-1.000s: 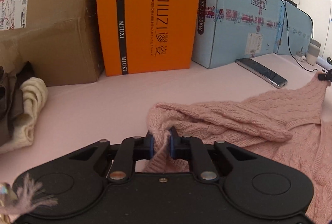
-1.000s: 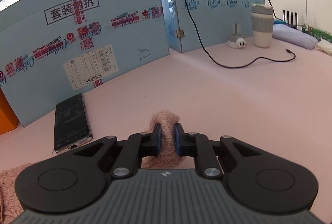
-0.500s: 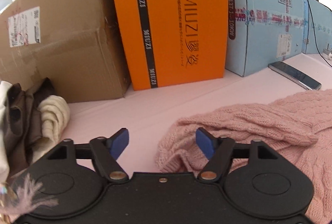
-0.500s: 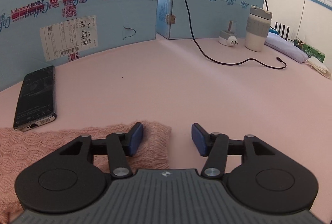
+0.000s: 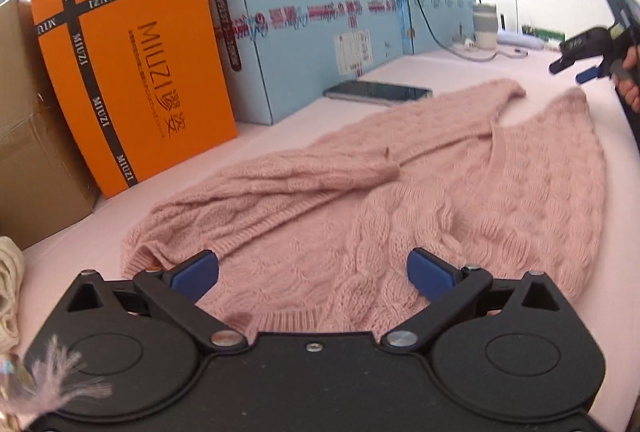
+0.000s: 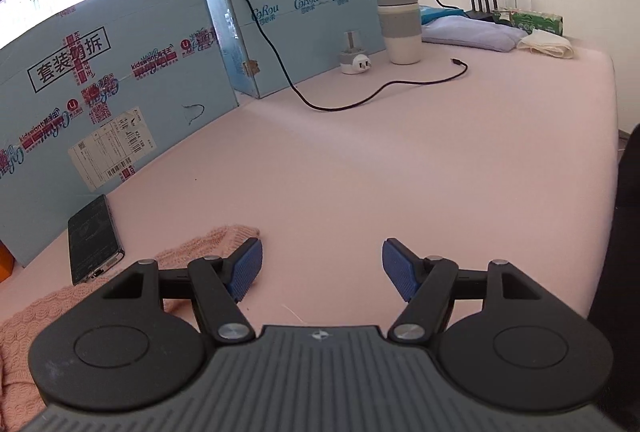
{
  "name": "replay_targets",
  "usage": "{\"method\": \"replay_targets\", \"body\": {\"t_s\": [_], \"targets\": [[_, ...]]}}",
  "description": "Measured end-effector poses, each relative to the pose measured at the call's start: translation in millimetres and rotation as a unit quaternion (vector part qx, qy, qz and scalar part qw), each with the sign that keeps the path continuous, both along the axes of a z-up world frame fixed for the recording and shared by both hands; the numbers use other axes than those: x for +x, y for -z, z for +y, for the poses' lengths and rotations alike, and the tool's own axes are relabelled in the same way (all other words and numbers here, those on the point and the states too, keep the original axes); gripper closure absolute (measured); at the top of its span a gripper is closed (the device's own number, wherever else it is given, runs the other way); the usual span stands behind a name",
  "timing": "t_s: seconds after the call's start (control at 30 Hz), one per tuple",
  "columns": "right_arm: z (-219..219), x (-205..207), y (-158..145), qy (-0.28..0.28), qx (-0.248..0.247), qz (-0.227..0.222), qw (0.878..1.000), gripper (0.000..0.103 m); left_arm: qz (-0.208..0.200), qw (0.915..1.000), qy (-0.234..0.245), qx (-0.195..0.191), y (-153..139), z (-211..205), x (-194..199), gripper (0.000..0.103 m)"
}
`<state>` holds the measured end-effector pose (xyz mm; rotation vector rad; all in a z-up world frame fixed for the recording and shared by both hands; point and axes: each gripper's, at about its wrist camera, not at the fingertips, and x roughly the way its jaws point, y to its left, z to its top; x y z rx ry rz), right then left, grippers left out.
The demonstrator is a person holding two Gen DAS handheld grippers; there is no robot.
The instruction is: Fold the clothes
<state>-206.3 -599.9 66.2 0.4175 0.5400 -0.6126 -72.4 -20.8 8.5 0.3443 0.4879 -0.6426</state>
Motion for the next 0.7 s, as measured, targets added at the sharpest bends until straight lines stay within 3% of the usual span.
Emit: {"method": "replay_targets", "body": {"t_s": [0.17, 0.3, 0.43, 0.6, 0.67, 0.7], "targets": [[1, -29, 10, 0.009, 0.041, -0.002, 0.999, 0.039, 0.009, 1.0, 0.0, -0.002, 3, 1, 0, 0.0], [0, -28, 17, -0.005, 0.092, -0.004, 0.996, 0.045, 0.009, 1.0, 0.0, -0.004, 4, 2, 1, 0.0], [6, -23, 16, 0.004, 0.1, 0.01, 0.995, 0.048, 0.007, 1.0, -0.002, -0.004, 4, 2, 0, 0.0], [15, -20, 16, -0.012, 0.107, 0.016, 0.994, 0.062, 0.012, 0.9999, -0.001, -0.008, 5, 3, 3, 0.0], [16, -17, 19, -0.019, 0.115, 0.016, 0.993, 0.088, 0.013, 0.9999, -0.001, -0.009, 5, 4, 3, 0.0], [16, -15, 21, -0.023, 0.122, 0.009, 0.992, 0.091, 0.014, 0.9999, -0.001, -0.009, 5, 4, 3, 0.0]]}}
